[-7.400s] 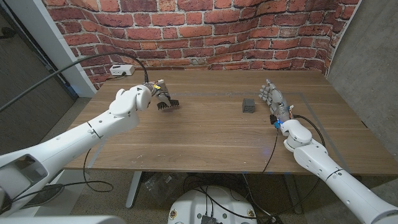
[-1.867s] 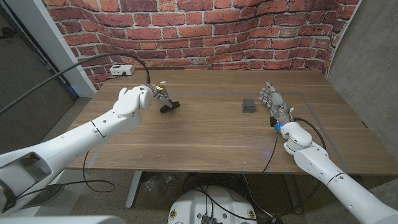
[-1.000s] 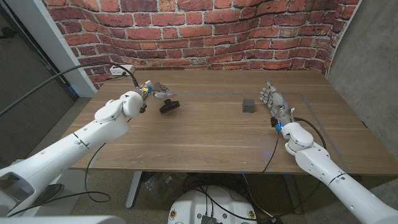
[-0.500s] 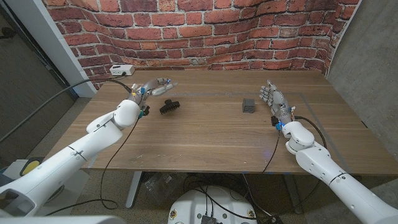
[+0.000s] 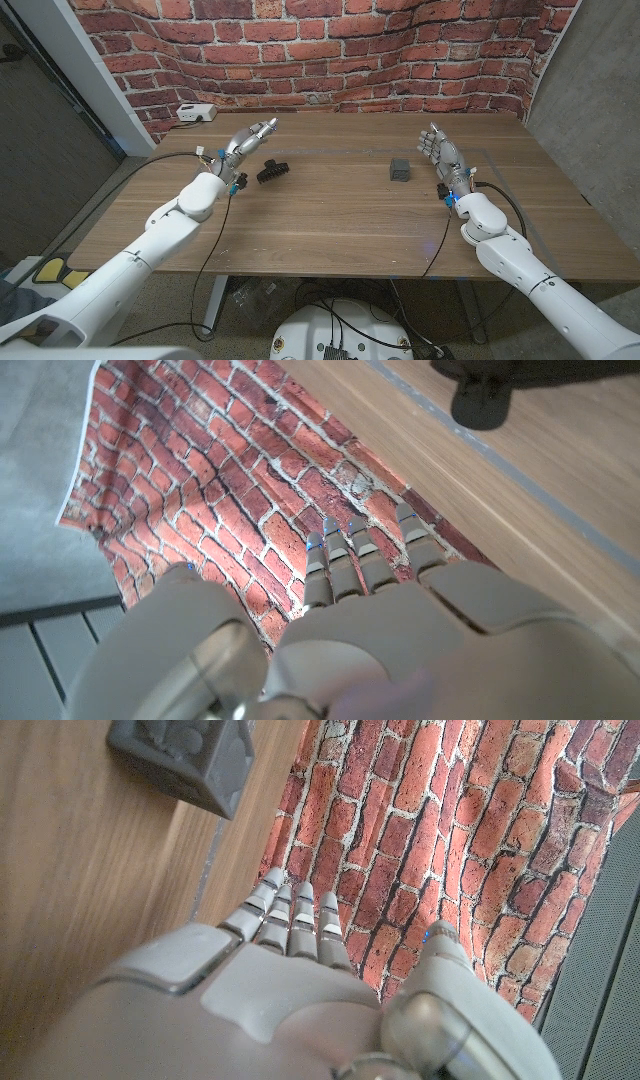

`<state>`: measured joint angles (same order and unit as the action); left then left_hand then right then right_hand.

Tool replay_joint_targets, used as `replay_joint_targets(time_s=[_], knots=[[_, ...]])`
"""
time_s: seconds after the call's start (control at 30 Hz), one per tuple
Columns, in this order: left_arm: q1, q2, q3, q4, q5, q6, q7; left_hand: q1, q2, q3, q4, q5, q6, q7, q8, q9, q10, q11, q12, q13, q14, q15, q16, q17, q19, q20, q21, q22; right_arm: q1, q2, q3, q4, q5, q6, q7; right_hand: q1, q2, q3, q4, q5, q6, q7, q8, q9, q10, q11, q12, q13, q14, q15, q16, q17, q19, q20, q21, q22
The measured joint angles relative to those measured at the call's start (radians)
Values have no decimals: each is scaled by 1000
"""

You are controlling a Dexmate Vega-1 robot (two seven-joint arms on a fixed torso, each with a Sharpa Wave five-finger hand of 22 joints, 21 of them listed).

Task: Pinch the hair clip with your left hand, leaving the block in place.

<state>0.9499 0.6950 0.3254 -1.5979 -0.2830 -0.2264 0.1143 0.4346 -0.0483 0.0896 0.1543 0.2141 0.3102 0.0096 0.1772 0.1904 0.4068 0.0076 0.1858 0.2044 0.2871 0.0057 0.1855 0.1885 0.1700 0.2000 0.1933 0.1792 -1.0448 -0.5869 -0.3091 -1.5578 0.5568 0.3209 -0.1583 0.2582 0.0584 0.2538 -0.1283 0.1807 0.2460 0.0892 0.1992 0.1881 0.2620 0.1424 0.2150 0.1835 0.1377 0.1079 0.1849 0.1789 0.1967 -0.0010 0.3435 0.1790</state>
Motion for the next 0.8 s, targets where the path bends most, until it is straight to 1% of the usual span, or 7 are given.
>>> replay_joint_targets(time_s=[0.07,0.17,0.23,0.47,0.57,0.6,0.8], knots=[[-7,-23,0,36,-54,-38,-35,-10,0,-8,-2,5,-7,3,5,0,-2,13,2,0,-4,-4,0,0,-26,-24,-4,0,3,3,-1,10,-4,12,5,0,0,-5,-1,0,0,0,0,0,0,0,0,0,3,-3,0,0,1,-1,0,0],[-9,-35,-1,54,-122,-82,-76,-17,6,-20,-6,17,-7,22,12,0,-3,33,11,-4,-6,-5,0,-2,-23,-116,-4,0,7,6,-1,21,-12,38,16,0,0,-10,0,0,0,0,0,0,4,-4,0,0,6,-6,0,0,10,-3,0,0],[-12,-56,-1,79,-152,-101,-95,-26,3,-21,-7,17,-12,30,12,0,-8,40,12,-5,-6,-5,0,-3,-19,-142,4,0,10,8,-2,26,-18,57,25,-7,-7,-11,0,0,0,0,0,0,5,-5,0,0,6,-6,0,0,14,1,0,0],[-8,-99,-5,122,-277,-166,-168,-39,15,-39,-14,30,-98,44,0,-4,-92,54,-1,-9,-79,10,-8,-3,-45,-163,2,0,22,12,-5,55,-25,96,49,-27,-27,-22,11,0,-14,14,-5,0,7,-7,0,0,11,-11,0,5,32,-17,0,0],[-8,-99,-5,122,-304,-177,-184,-44,11,-40,-15,34,-129,46,0,-5,-120,55,-1,-9,-107,15,-12,-3,-67,-166,-5,0,26,11,-6,63,-25,96,49,-37,-37,-33,11,0,-22,22,-8,0,7,-7,0,0,11,-11,0,5,32,-17,-1,-2],[-4,-108,-6,130,-314,-180,-190,-44,11,-45,-15,34,-138,49,0,-5,-130,55,-1,-9,-116,16,-12,-3,-77,-166,-7,0,27,9,-6,65,-24,126,86,-37,-37,-36,14,0,-23,23,-8,0,5,-5,0,0,11,-11,0,5,32,-17,-7,-2],[5,-121,-4,137,-346,-184,-202,-44,11,-52,-13,38,-162,52,0,-5,-157,53,-5,-9,-145,20,-12,-3,-111,-172,-12,0,28,0,-6,66,-11,129,115,-43,-43,-40,18,0,-27,27,-8,0,3,-3,0,0,7,-7,0,5,32,-17,-8,-2]])
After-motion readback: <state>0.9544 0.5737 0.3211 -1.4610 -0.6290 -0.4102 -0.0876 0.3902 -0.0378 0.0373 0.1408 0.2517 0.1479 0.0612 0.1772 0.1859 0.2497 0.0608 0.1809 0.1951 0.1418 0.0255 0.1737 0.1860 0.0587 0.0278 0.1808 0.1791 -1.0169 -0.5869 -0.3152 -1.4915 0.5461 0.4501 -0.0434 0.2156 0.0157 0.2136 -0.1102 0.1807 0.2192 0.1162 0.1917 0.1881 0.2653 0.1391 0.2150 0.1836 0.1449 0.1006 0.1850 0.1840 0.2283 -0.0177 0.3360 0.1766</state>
